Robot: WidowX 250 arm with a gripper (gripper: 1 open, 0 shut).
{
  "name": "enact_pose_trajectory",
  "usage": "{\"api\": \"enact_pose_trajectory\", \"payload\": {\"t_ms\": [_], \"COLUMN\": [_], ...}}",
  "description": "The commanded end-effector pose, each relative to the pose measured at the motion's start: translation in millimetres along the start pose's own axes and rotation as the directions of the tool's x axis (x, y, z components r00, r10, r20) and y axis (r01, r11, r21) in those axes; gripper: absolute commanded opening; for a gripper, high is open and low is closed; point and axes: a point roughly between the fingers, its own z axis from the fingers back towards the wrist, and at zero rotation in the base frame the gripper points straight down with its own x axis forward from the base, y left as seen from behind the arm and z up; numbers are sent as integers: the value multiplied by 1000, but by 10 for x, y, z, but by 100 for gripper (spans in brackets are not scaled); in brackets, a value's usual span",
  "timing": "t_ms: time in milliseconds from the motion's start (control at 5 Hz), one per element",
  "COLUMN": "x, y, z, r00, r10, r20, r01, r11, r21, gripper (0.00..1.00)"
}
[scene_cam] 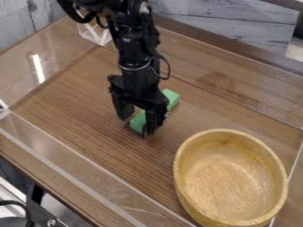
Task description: Put the green block in the brown bowl
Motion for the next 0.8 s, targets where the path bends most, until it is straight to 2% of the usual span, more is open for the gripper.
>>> {"api": "enact_pose_trajectory", "payload": {"t_ms": [0,200,400,600], "x": [95,100,102,77], "y": [32,33,34,19], "z": [79,58,42,65], "r00": [999,999,999,999], "r10": [9,14,20,28], "r20": [47,46,44,28], "r01": [-9,-14,-19,-27], "r11": [1000,1000,1000,999], "r21": [4,-2,-9,-21], "gripper": [100,100,0,0]}}
